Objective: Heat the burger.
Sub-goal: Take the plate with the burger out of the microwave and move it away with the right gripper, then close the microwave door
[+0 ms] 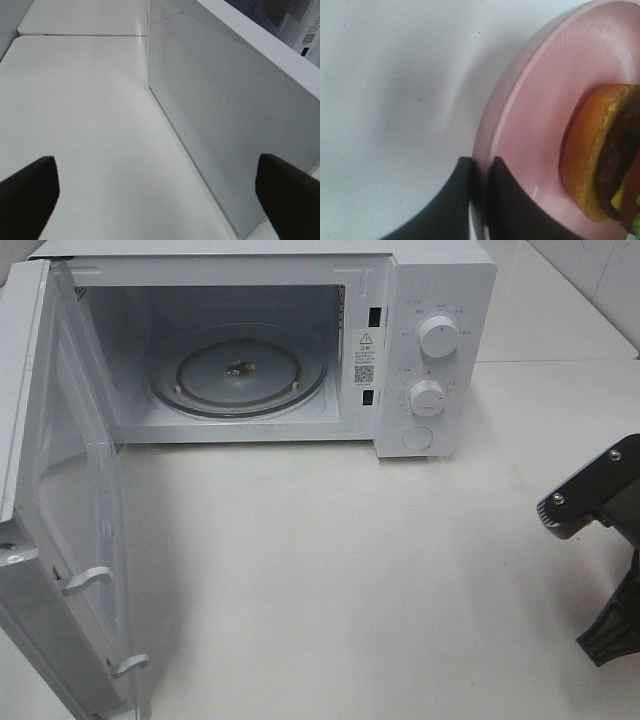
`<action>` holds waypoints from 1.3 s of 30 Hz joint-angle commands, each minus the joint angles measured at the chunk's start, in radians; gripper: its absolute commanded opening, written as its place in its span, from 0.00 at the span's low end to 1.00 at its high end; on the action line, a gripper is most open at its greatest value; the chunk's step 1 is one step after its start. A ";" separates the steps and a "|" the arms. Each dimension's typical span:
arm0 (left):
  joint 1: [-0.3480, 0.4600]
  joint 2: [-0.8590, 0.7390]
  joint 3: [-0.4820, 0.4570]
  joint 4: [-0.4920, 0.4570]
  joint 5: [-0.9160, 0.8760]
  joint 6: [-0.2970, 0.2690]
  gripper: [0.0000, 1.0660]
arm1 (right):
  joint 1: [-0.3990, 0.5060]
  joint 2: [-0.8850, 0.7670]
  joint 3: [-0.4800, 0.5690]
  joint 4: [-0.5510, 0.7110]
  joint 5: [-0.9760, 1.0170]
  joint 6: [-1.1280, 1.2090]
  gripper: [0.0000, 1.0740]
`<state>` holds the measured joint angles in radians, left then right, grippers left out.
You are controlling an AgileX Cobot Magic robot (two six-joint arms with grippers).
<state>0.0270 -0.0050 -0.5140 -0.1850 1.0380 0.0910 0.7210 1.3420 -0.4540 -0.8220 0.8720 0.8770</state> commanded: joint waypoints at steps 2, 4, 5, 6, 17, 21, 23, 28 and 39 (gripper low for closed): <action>0.005 -0.008 -0.001 -0.004 -0.010 -0.003 0.94 | -0.001 0.080 -0.005 -0.101 0.009 0.090 0.00; 0.005 -0.008 -0.001 -0.004 -0.010 -0.003 0.94 | -0.001 0.132 -0.005 -0.132 -0.009 0.155 0.00; 0.005 -0.008 -0.001 -0.004 -0.010 -0.003 0.94 | -0.001 0.132 -0.005 -0.132 -0.009 0.155 0.00; 0.005 -0.008 -0.001 -0.004 -0.010 -0.003 0.94 | -0.001 0.149 -0.005 -0.146 -0.013 0.176 0.00; 0.005 -0.008 -0.001 -0.004 -0.010 -0.003 0.94 | -0.001 0.326 -0.005 -0.303 -0.060 0.403 0.00; 0.005 -0.008 -0.001 -0.004 -0.010 -0.003 0.94 | -0.001 0.360 -0.005 -0.306 -0.071 0.448 0.02; 0.005 -0.008 -0.001 -0.004 -0.010 -0.003 0.94 | -0.001 0.380 -0.005 -0.302 -0.082 0.464 0.04; 0.005 -0.008 -0.001 -0.004 -0.010 -0.003 0.94 | -0.001 0.396 -0.005 -0.275 -0.095 0.467 0.25; 0.005 -0.008 -0.001 -0.004 -0.010 -0.003 0.94 | 0.001 0.289 -0.014 -0.142 -0.110 0.337 0.59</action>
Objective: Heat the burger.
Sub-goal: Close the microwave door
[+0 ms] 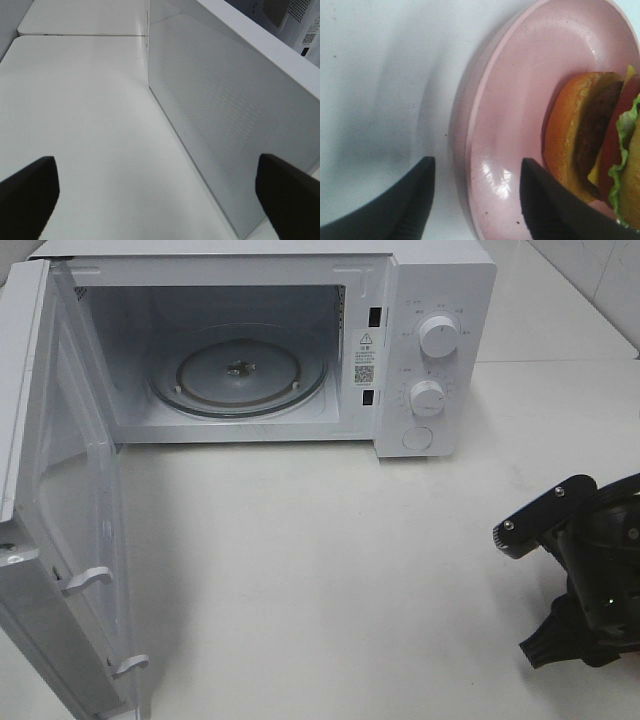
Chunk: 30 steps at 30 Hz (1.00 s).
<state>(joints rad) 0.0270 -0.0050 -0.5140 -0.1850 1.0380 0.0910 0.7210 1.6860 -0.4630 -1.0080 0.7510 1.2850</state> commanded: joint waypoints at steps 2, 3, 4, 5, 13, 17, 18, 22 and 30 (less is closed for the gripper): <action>0.005 -0.008 -0.001 -0.004 -0.010 -0.003 0.94 | 0.001 -0.197 -0.005 0.143 -0.006 -0.184 0.65; 0.005 -0.008 -0.001 -0.004 -0.010 -0.003 0.94 | 0.001 -0.197 -0.005 0.143 -0.006 -0.184 0.65; 0.005 -0.008 -0.001 -0.004 -0.010 -0.003 0.94 | 0.001 -0.242 -0.005 0.177 -0.011 -0.217 0.66; 0.005 -0.008 -0.001 -0.004 -0.010 -0.003 0.94 | 0.001 -0.242 -0.005 0.177 -0.011 -0.217 0.66; 0.005 -0.008 -0.001 -0.004 -0.010 -0.003 0.94 | 0.001 -0.638 -0.016 0.454 -0.002 -0.629 0.72; 0.005 -0.008 -0.001 -0.004 -0.010 -0.003 0.94 | 0.001 -0.845 -0.051 0.635 0.025 -0.869 0.71; 0.005 -0.008 -0.001 -0.004 -0.010 -0.003 0.94 | 0.001 -0.845 -0.051 0.635 0.025 -0.869 0.71; 0.005 -0.008 -0.001 -0.004 -0.010 -0.003 0.94 | 0.001 -0.963 -0.076 0.768 0.080 -0.985 0.71; 0.005 -0.008 -0.001 -0.004 -0.010 -0.003 0.94 | 0.001 -1.127 -0.079 0.888 0.338 -1.049 0.71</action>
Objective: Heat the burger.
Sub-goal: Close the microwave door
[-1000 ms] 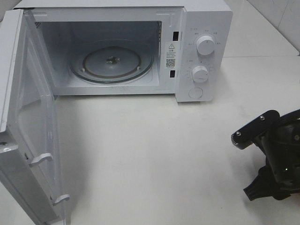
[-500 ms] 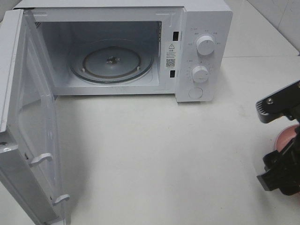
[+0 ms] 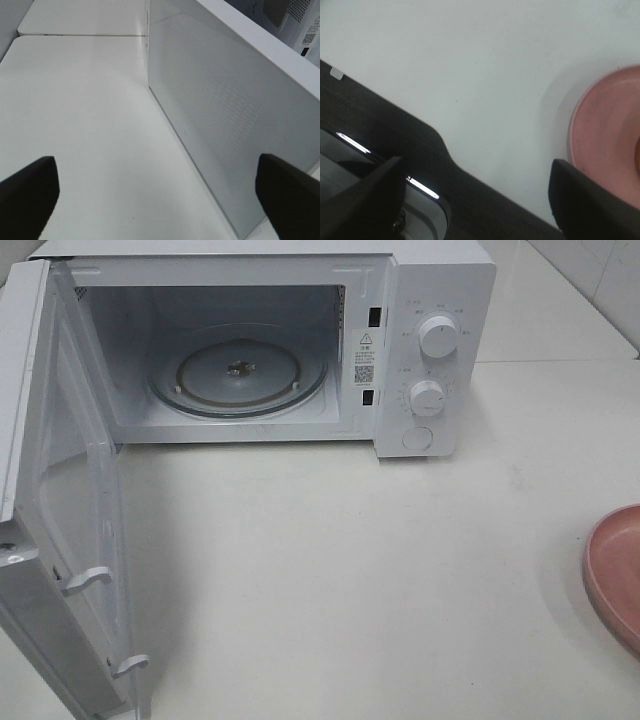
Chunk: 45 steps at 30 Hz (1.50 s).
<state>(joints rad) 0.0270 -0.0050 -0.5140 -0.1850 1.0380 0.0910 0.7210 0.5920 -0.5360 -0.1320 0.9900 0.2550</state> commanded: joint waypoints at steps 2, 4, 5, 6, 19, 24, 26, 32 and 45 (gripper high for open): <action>0.005 -0.008 -0.001 -0.004 -0.010 -0.003 0.94 | 0.001 -0.041 -0.006 0.013 0.125 -0.020 0.71; 0.005 -0.008 -0.001 -0.004 -0.010 -0.003 0.94 | 0.001 -0.062 -0.011 0.016 0.156 -0.020 0.71; 0.005 -0.008 -0.001 -0.004 -0.010 -0.003 0.94 | 0.001 -0.077 -0.012 0.021 0.164 -0.020 0.71; 0.005 -0.008 -0.001 -0.004 -0.010 -0.003 0.94 | 0.000 -0.113 -0.012 0.023 0.168 -0.020 0.71; 0.005 -0.008 -0.001 -0.004 -0.010 -0.003 0.94 | -0.259 -0.380 -0.009 0.029 0.117 -0.118 0.71; 0.005 -0.008 -0.001 -0.004 -0.010 -0.003 0.94 | -0.359 -0.485 0.022 0.082 0.062 -0.113 0.71; 0.005 -0.008 -0.001 -0.004 -0.010 -0.003 0.94 | -0.391 -0.517 0.030 0.098 0.049 -0.128 0.71; 0.005 -0.008 -0.001 -0.003 -0.010 -0.003 0.94 | -0.479 -0.587 0.030 0.104 0.049 -0.144 0.71; 0.005 -0.008 -0.001 -0.004 -0.010 -0.003 0.94 | -0.562 -0.623 0.030 0.108 0.049 -0.151 0.71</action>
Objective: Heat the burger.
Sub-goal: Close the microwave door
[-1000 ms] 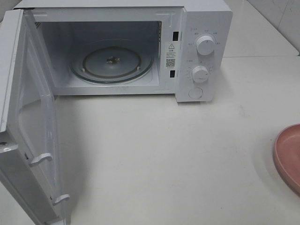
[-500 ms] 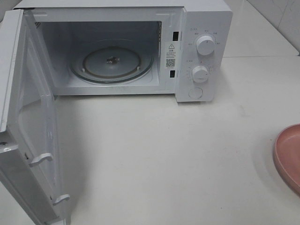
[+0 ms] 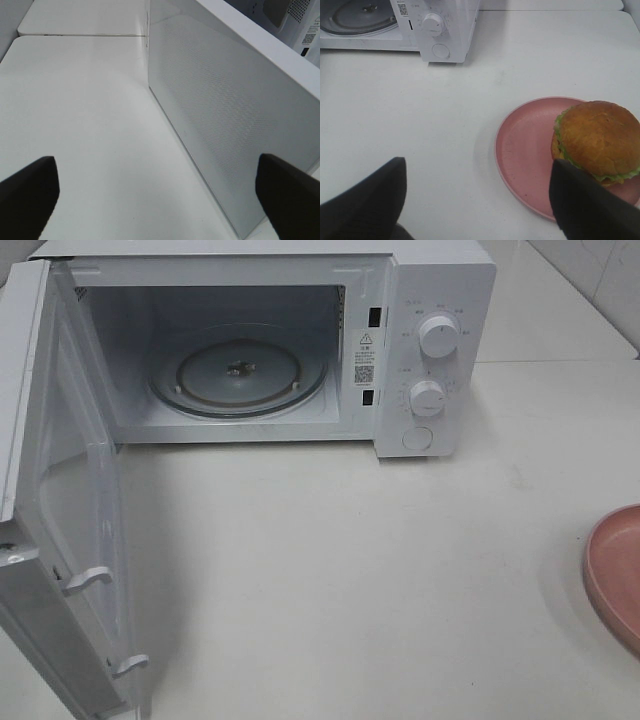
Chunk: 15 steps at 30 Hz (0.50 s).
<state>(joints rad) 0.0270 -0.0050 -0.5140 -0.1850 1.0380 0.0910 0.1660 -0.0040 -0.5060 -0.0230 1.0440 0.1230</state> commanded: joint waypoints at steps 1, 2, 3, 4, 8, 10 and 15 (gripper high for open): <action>0.005 -0.008 -0.001 -0.004 -0.010 -0.003 0.94 | -0.007 -0.027 0.000 -0.001 -0.005 -0.019 0.71; 0.005 -0.008 -0.001 -0.004 -0.010 -0.003 0.94 | -0.007 -0.027 0.000 -0.001 -0.005 -0.019 0.71; 0.005 -0.008 -0.001 -0.004 -0.010 -0.003 0.94 | -0.007 -0.027 0.000 -0.001 -0.005 -0.019 0.71; 0.005 -0.008 -0.001 -0.004 -0.010 -0.003 0.94 | -0.007 -0.027 0.000 -0.001 -0.005 -0.019 0.71; 0.005 -0.008 -0.001 -0.004 -0.010 -0.003 0.94 | -0.007 -0.027 0.000 -0.001 -0.005 -0.019 0.71; 0.005 -0.008 -0.001 -0.004 -0.010 -0.003 0.94 | -0.007 -0.027 0.000 -0.001 -0.005 -0.019 0.71; 0.005 -0.008 -0.001 -0.004 -0.010 -0.003 0.94 | -0.007 -0.027 0.000 -0.001 -0.005 -0.019 0.71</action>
<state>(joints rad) 0.0270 -0.0050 -0.5140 -0.1850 1.0380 0.0910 0.1620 -0.0040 -0.5060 -0.0230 1.0440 0.1180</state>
